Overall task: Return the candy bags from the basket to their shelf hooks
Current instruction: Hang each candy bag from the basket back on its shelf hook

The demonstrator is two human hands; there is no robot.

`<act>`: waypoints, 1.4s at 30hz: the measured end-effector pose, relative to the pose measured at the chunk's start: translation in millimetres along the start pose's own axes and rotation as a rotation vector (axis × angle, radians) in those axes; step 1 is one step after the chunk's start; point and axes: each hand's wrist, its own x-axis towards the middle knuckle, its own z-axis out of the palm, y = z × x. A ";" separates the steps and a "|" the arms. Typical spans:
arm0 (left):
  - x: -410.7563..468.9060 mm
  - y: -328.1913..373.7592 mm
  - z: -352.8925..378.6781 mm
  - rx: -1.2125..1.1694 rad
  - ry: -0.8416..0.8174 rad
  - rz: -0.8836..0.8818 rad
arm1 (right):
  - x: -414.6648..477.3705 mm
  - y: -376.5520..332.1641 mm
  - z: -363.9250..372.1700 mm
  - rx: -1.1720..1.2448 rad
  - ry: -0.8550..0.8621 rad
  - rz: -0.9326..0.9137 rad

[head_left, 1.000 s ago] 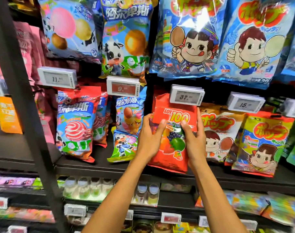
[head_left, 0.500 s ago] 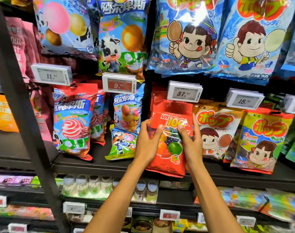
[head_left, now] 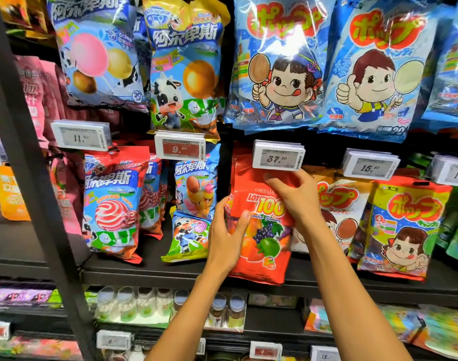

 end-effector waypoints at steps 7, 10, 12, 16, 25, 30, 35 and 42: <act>15.4 15.5 -1.4 0.040 -0.001 0.071 | 12.9 -11.4 3.5 0.192 0.028 0.095; 17.9 14.5 -3.1 0.055 -0.016 0.072 | 17.1 -10.1 5.4 0.229 0.036 0.175; 20.0 15.5 -3.2 0.056 -0.023 0.064 | 19.7 -10.9 6.5 0.238 0.041 0.187; 20.2 16.9 -2.3 0.051 -0.041 0.037 | 21.0 -13.7 6.4 0.242 0.033 0.214; 17.5 10.7 -1.9 0.000 -0.056 -0.016 | 20.5 -12.4 3.2 0.245 -0.029 0.276; 15.9 9.2 -1.2 -0.011 -0.084 -0.050 | 21.0 -9.0 2.4 0.199 -0.025 0.283; 16.2 4.0 -1.9 -0.041 -0.102 -0.072 | 21.3 -6.9 3.7 0.225 -0.009 0.314; 25.2 -9.0 0.2 -0.030 -0.136 -0.128 | 23.2 -4.2 6.6 0.232 0.011 0.258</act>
